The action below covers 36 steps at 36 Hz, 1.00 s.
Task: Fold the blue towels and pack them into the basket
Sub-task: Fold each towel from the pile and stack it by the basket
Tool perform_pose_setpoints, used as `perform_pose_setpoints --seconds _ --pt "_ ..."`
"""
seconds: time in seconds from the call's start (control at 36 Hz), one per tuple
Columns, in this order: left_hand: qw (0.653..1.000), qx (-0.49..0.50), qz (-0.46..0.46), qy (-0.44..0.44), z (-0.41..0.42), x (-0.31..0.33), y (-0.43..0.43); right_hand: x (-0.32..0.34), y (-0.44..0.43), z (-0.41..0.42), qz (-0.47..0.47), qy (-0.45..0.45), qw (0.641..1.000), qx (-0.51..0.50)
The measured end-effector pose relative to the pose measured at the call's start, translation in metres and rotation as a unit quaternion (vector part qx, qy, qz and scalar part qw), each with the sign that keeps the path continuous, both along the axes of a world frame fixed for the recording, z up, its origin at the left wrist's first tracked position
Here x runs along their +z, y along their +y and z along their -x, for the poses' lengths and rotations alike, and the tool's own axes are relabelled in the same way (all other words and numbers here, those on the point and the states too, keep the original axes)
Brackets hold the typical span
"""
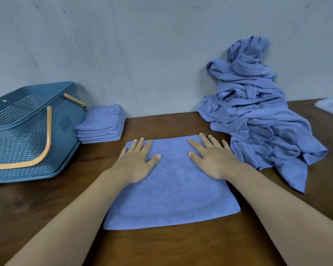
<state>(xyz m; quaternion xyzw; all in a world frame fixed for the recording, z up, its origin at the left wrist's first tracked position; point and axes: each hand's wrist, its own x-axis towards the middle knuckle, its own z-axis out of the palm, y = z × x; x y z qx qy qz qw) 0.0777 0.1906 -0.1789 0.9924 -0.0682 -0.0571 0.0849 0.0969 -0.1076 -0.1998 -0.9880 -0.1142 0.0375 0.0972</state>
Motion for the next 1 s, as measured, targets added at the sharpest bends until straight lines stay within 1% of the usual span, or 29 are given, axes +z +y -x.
perform_pose_setpoints --seconds 0.14,0.28,0.31,0.36,0.42,0.44,0.5,0.53,0.58,0.69,0.81,0.92,1.0 --pt "1.000 0.015 -0.006 -0.007 -0.020 -0.005 0.009 0.007 -0.001 -0.014 0.005 0.009 1.000 0.004" --pt "1.000 0.016 0.003 -0.011 -0.022 -0.001 0.006 0.014 -0.001 -0.021 0.017 0.018 1.000 0.013" --pt "1.000 0.017 0.008 -0.018 -0.019 0.001 0.005 0.016 0.000 -0.019 0.028 0.012 0.999 0.014" --pt "0.999 0.016 0.011 -0.050 -0.012 0.006 0.002 0.022 0.004 -0.011 0.055 -0.030 0.998 0.022" --pt "0.997 -0.006 -0.005 -0.081 0.001 0.010 -0.005 0.031 0.014 0.001 0.048 -0.066 0.995 0.048" --pt "0.997 -0.025 -0.004 -0.080 0.010 0.011 -0.009 0.036 0.021 0.010 0.025 -0.062 0.996 0.064" --pt "0.998 -0.054 0.022 -0.039 0.033 0.010 -0.018 0.042 0.036 0.031 -0.024 -0.011 0.996 0.086" --pt "0.997 -0.061 0.032 -0.022 0.046 0.009 -0.021 0.042 0.042 0.043 -0.029 0.017 0.995 0.095" --pt "0.997 -0.066 0.035 -0.018 0.071 0.004 -0.022 0.041 0.050 0.066 -0.004 0.043 0.993 0.109" --pt "0.997 -0.061 0.027 -0.031 0.110 -0.002 -0.008 0.030 0.054 0.106 0.028 0.026 0.994 0.107" --pt "0.998 -0.053 0.007 -0.036 0.128 -0.004 0.009 0.020 0.045 0.128 0.019 -0.002 0.995 0.098" --pt "0.999 -0.041 0.001 -0.021 0.134 -0.005 0.017 0.015 0.022 0.137 0.014 -0.027 0.996 0.088" --pt "0.999 -0.031 -0.002 -0.014 0.136 -0.006 0.021 0.013 0.001 0.142 -0.004 -0.019 0.997 0.068"
